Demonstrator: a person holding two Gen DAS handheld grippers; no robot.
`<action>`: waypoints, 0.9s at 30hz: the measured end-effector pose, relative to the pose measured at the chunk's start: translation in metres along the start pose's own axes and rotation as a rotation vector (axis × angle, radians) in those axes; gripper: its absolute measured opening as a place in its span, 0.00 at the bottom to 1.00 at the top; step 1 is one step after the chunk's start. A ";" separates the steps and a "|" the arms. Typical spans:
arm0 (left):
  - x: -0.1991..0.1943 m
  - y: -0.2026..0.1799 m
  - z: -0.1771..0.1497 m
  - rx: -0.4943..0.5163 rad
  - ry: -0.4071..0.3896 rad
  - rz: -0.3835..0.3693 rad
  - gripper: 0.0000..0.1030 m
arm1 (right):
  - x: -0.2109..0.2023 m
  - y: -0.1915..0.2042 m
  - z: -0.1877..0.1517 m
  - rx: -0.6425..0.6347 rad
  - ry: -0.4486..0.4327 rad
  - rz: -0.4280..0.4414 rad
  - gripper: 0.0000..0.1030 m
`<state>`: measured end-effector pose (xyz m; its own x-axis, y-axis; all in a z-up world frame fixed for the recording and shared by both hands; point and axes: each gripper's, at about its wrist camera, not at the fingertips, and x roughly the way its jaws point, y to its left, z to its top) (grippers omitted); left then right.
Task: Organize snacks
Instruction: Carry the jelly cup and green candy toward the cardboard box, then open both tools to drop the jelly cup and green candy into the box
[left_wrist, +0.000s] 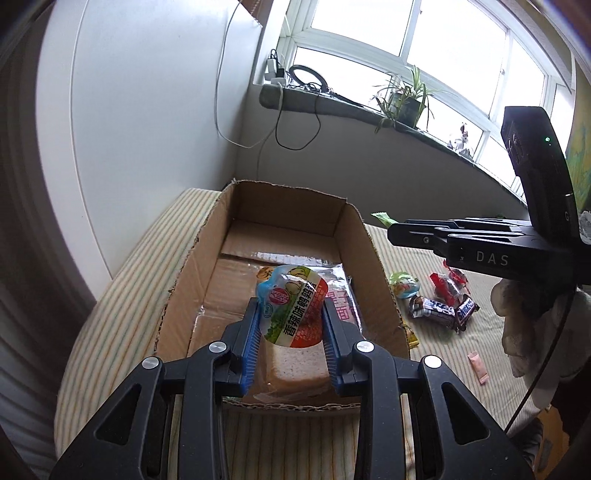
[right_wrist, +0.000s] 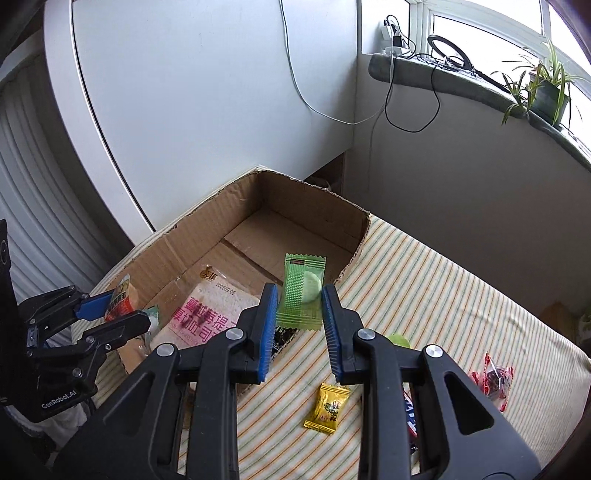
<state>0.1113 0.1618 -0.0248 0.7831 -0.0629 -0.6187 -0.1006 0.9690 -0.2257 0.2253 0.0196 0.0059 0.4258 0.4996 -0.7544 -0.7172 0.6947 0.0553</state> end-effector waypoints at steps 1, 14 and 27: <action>0.001 0.001 0.000 -0.002 0.000 0.002 0.29 | 0.004 0.001 0.001 0.002 0.004 0.002 0.25; 0.006 0.013 -0.001 -0.020 0.019 0.002 0.33 | 0.022 0.009 0.003 -0.018 0.024 0.018 0.25; 0.003 0.008 -0.001 -0.018 0.007 -0.001 0.46 | 0.001 0.003 -0.001 -0.017 -0.011 0.006 0.58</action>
<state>0.1125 0.1689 -0.0289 0.7788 -0.0659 -0.6238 -0.1105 0.9645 -0.2398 0.2230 0.0213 0.0044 0.4275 0.5090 -0.7471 -0.7287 0.6831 0.0485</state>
